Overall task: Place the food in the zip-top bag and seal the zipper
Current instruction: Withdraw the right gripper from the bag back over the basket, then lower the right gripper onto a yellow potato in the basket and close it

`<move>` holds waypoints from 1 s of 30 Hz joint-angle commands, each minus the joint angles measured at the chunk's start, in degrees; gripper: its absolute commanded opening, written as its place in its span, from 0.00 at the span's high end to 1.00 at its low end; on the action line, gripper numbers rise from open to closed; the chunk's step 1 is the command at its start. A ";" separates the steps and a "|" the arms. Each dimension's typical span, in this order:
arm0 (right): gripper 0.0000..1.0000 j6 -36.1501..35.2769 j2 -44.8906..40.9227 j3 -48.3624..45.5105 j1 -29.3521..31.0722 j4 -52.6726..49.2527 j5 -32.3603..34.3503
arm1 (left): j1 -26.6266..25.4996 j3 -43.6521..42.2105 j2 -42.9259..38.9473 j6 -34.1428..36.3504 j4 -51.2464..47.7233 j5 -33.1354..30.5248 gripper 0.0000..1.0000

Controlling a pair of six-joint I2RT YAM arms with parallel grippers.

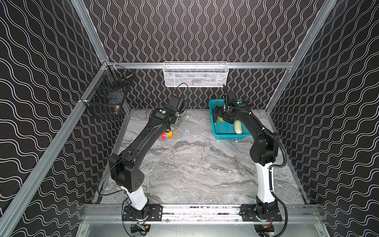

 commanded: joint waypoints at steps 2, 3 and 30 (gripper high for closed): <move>0.01 1.09 -2.69 -3.85 -1.24 1.28 2.63 | 0.39 -0.76 -0.34 -1.05 1.52 1.08 1.00; 0.01 1.50 -3.15 -4.91 -1.45 2.20 2.45 | 0.37 -1.09 -0.35 -1.17 1.70 1.25 1.00; 0.01 -2.03 7.19 2.11 -8.12 3.16 3.01 | 0.27 5.17 6.51 -3.24 -2.37 3.37 1.00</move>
